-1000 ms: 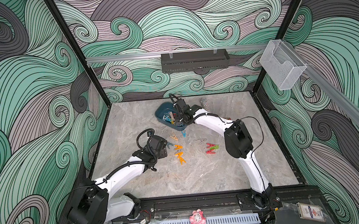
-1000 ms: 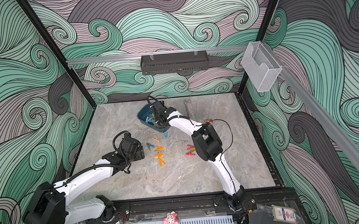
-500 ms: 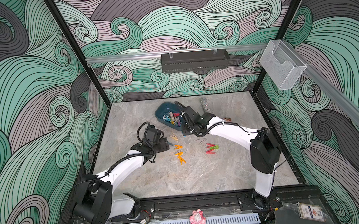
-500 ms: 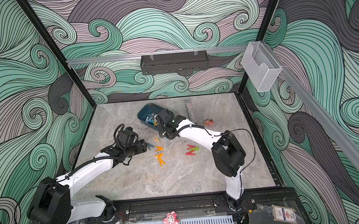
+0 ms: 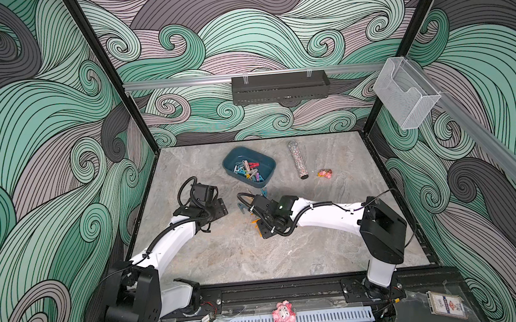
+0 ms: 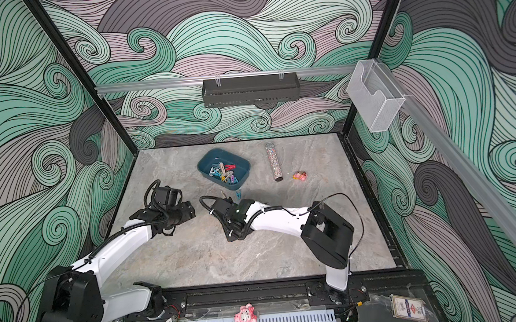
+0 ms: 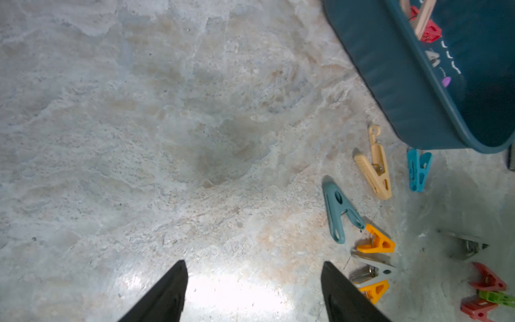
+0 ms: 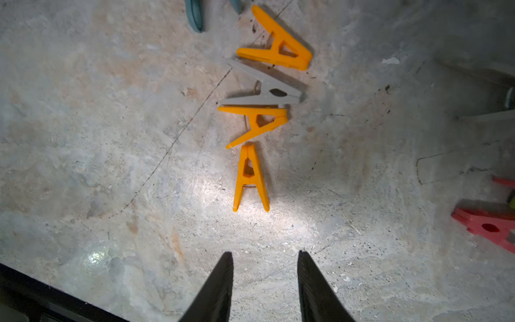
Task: Put the clothespins into the storage box
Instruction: Pick up the clothespin from the center of the board.
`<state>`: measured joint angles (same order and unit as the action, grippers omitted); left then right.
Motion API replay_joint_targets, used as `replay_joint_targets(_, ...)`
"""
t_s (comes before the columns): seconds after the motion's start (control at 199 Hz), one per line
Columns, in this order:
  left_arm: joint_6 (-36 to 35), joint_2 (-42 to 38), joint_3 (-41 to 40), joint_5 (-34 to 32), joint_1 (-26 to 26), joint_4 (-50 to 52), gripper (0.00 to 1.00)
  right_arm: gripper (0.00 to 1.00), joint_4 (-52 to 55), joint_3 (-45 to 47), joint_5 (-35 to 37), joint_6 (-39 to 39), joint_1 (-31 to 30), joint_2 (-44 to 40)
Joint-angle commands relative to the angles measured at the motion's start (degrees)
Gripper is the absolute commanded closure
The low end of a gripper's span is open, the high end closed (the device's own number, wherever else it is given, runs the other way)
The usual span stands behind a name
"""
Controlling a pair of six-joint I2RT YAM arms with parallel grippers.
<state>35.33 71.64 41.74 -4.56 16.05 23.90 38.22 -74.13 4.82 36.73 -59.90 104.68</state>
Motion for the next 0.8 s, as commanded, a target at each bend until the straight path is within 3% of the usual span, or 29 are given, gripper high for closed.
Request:
replay_joint_targets(0.0,1.75,-1.21,-0.84,-0.54,-0.32,4.48,0.22,0.65,0.06,-1.28,-0.9,0.95,-0.01,3.27)
replay_joint_targets(0.577,1.93,-1.58,-1.86,2.36,-0.32,3.34,0.23,0.85,-0.51,-4.63,-2.79,-0.96,2.41,10.08)
replay_joint_targets(0.798,1.76,-2.05,-1.8,2.1,-0.3,3.35,0.23,0.92,0.24,-3.18,-3.29,-1.04,2.37,7.06)
